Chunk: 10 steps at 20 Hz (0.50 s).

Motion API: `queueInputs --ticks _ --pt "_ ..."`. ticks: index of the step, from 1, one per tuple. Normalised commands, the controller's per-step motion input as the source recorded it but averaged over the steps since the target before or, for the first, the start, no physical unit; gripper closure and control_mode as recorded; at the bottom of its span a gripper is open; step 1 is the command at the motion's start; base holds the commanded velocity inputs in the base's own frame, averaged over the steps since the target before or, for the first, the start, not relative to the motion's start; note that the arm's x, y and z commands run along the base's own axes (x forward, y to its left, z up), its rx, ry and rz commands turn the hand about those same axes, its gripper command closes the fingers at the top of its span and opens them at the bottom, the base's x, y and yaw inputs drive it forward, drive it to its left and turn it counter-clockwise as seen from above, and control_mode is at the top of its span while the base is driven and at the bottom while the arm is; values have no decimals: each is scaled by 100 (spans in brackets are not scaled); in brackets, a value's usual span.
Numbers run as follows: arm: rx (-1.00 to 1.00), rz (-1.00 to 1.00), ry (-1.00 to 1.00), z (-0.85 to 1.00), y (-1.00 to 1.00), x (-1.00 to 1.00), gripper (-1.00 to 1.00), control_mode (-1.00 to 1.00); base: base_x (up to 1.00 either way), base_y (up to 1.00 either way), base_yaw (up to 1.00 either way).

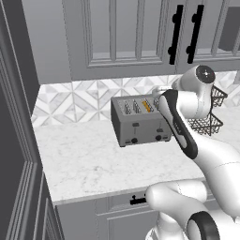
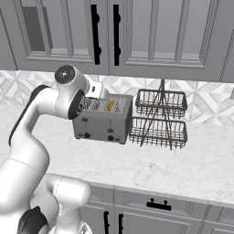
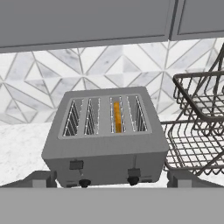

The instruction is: Start the toaster. Once the lever pops up, take the bread to the plate on the dining counter.

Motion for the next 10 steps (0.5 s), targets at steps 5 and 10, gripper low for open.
queueInputs --ticks 5,10 --pt "0 0 0 0 0 0 -100 -100 0 0 0" --pt "0 0 0 0 0 0 -100 -100 0 0 0"
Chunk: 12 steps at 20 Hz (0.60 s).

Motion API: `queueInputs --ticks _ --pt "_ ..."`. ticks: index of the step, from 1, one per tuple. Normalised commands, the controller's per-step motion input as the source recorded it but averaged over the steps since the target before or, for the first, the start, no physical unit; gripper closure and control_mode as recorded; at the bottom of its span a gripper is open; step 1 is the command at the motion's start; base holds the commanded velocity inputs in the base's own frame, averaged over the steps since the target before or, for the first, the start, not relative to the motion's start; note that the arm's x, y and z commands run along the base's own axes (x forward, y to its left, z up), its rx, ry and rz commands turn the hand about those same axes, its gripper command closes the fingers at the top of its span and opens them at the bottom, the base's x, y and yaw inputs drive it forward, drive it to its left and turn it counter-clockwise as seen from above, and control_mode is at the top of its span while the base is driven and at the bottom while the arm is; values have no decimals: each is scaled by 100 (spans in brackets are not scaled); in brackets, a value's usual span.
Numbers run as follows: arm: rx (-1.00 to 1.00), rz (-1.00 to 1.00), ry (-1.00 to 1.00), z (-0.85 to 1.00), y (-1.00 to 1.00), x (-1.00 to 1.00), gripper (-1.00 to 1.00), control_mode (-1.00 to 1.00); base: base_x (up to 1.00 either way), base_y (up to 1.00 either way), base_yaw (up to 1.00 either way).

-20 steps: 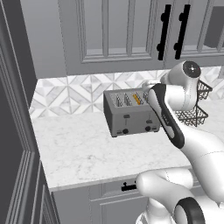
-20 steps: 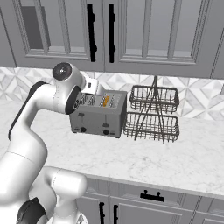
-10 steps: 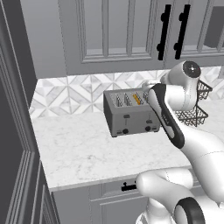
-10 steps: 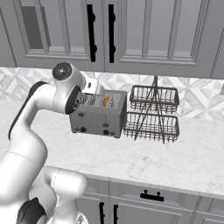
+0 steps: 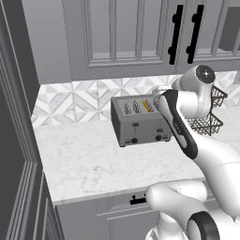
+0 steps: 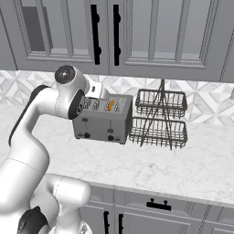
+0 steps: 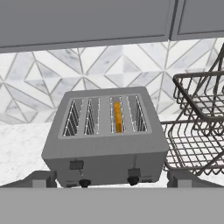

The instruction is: Start the toaster. Once the lever pops up, take the bread to the plate on the dining counter.

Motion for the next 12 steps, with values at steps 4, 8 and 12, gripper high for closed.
queueInputs --ticks 4,8,12 --pt "0 0 0 0 0 0 -100 -100 0 0 0" --pt "0 0 0 0 0 0 -100 -100 0 0 0" --pt "0 0 0 0 0 0 -100 -100 0 0 0"
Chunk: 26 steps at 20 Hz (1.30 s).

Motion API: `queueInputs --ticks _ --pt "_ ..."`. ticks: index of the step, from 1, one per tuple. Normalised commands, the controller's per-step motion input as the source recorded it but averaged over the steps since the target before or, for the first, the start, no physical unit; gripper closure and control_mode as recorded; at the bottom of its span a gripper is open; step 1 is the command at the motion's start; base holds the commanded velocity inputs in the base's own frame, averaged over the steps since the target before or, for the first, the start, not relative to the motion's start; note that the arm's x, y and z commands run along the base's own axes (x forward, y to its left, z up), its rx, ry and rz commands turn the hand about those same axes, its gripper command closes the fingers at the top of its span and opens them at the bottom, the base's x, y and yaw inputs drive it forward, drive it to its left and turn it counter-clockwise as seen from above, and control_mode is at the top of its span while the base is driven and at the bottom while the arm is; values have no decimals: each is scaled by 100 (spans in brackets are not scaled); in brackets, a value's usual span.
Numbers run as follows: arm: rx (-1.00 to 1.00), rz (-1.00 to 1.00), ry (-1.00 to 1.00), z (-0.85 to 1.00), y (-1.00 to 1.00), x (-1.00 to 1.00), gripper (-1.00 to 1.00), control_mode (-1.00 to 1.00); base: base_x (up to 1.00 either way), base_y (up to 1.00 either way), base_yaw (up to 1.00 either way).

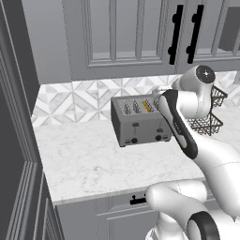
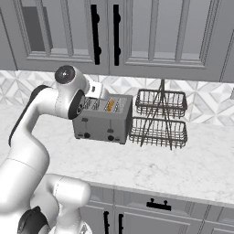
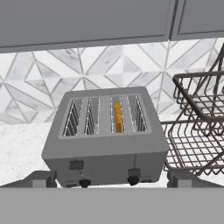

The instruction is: Start the toaster. Once the lever pops up, take the bread to the plate on the dining counter.

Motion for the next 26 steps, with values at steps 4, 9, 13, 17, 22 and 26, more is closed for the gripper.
queueInputs --ticks 4,9,13,17,22,26 --pt "0 0 0 0 0 0 -100 -100 0 0 0" --pt "0 0 0 0 0 0 -100 -100 0 0 0" --pt "0 0 0 0 0 0 -100 -100 0 0 0" --pt "0 0 0 0 0 0 -100 -100 0 0 0" --pt "0 0 0 0 0 0 -100 -100 0 0 0" --pt "0 0 0 0 0 0 -100 -100 0 0 0"
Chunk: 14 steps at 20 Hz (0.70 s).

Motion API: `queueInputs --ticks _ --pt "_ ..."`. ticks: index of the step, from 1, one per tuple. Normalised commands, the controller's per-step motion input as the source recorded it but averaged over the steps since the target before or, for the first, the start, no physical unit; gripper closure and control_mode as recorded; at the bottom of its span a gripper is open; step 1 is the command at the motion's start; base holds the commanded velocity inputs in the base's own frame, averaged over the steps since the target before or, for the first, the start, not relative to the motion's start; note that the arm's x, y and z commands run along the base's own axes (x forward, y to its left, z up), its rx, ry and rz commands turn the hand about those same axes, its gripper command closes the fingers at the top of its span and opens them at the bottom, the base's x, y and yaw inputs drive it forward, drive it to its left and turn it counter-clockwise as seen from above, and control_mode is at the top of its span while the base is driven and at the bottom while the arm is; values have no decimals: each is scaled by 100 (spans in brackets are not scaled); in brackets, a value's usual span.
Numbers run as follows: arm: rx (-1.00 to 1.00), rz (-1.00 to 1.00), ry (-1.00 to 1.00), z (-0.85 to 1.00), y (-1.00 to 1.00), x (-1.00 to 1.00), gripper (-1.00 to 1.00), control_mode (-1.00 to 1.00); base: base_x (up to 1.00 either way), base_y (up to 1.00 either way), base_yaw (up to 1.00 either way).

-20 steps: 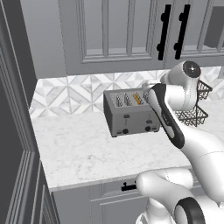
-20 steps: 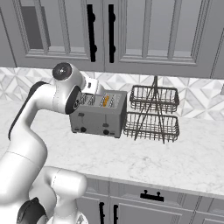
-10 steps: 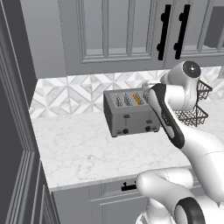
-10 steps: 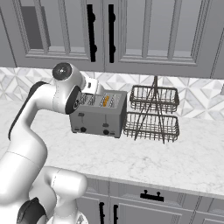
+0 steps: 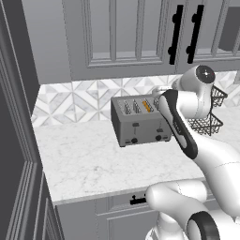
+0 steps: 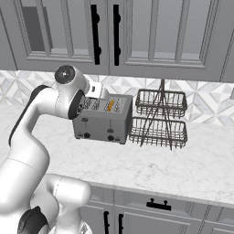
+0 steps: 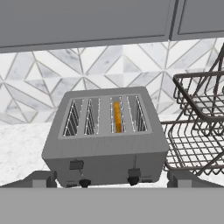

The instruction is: Start the toaster. Once the lever pops up, take the bread to the plate on the dining counter.

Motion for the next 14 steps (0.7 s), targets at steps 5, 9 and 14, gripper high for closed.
queueInputs --ticks 5,9,14 --pt "0 0 0 0 0 0 -100 -100 0 0 0" --pt "0 0 0 0 0 0 -100 -100 0 0 0" --pt "0 0 0 0 0 0 -100 -100 0 0 0"
